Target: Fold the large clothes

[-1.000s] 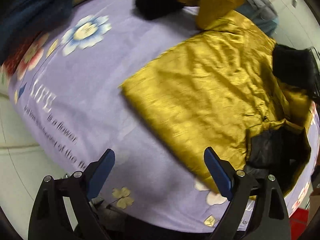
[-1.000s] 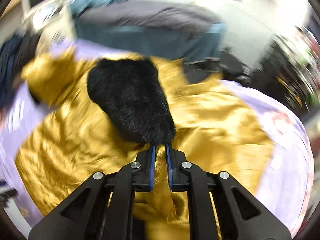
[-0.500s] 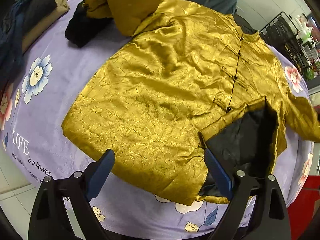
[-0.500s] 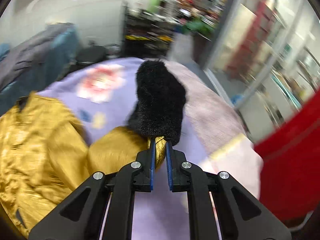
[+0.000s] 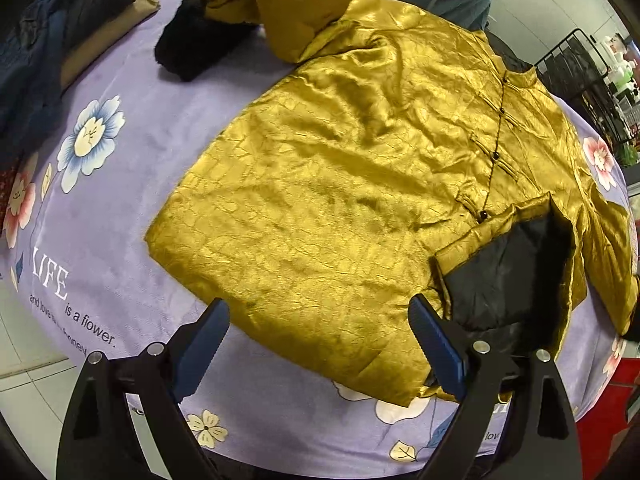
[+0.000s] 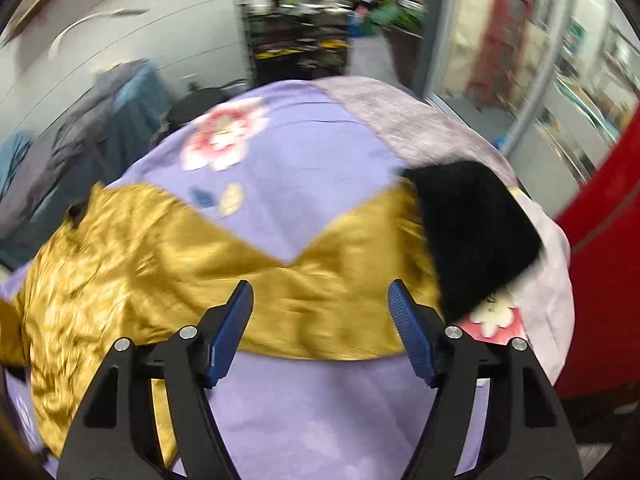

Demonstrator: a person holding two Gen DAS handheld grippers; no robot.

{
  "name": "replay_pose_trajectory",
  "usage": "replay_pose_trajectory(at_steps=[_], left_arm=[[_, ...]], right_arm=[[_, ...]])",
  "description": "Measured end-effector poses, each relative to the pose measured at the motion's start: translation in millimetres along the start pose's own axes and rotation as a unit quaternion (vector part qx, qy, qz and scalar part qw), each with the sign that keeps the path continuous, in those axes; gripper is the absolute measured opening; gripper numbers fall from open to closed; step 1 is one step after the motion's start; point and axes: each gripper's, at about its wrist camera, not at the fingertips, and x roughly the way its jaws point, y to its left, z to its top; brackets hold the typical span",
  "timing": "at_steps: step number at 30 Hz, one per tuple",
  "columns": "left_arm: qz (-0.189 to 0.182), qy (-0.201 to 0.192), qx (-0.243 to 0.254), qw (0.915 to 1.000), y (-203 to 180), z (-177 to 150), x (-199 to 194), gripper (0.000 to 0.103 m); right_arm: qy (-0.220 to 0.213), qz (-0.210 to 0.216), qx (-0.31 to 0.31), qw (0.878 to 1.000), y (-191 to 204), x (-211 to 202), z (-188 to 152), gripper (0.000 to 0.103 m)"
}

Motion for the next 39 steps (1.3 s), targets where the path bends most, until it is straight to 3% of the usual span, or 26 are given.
replay_pose_trajectory(at_steps=[5,9,10,13,16,20,23,25,27,30,32,33,35,36,37,39], left_arm=[[0.002,-0.002,-0.017,0.9998,16,-5,1,0.088],[0.005,-0.003,-0.027,0.9996,29,-11,0,0.088],[0.006,-0.003,-0.029,0.9996,32,-13,0,0.088],[0.01,0.0,-0.036,0.9993,43,-18,0,0.088],[0.015,0.008,-0.038,0.9991,52,-22,4,0.088],[0.018,0.011,-0.038,0.9991,60,-23,8,0.088],[0.019,0.011,-0.033,0.9992,61,-19,10,0.088],[0.017,0.009,-0.028,0.9994,58,-15,10,0.088],[0.014,0.006,-0.024,0.9996,55,-11,9,0.088],[0.009,-0.003,-0.018,0.9998,48,-5,5,0.088],[0.006,-0.007,-0.016,0.9998,45,-3,3,0.088],[0.005,-0.008,-0.016,0.9998,44,-4,1,0.088],[0.005,-0.009,-0.013,0.9999,44,-6,0,0.089],[0.007,-0.008,-0.011,0.9999,45,-8,1,0.089],[0.012,-0.004,-0.007,0.9999,46,-10,4,0.089],[0.021,0.006,-0.002,0.9998,51,-15,10,0.089]], right_arm=[[0.037,0.103,-0.084,0.99,67,2,-28,0.074],[0.102,0.186,-0.154,0.965,111,4,-77,0.075],[0.131,0.208,-0.181,0.952,124,7,-95,0.075],[0.167,0.198,-0.254,0.932,149,11,-135,0.075],[0.176,0.172,-0.302,0.921,167,15,-157,0.075],[0.158,0.147,-0.306,0.927,180,14,-157,0.072],[0.156,0.187,-0.264,0.933,187,3,-143,0.071],[0.156,0.198,-0.244,0.936,197,0,-133,0.081],[0.163,0.174,-0.249,0.939,217,6,-129,0.086],[0.21,0.143,-0.263,0.931,245,32,-137,0.086],[0.223,0.133,-0.267,0.928,253,44,-146,0.086],[0.221,0.108,-0.283,0.927,258,49,-151,0.085],[0.195,0.078,-0.316,0.925,258,45,-159,0.063],[0.185,0.072,-0.329,0.923,254,41,-163,0.033],[0.182,0.076,-0.333,0.922,249,38,-165,0.013],[0.179,0.08,-0.332,0.923,229,29,-168,0.009]])
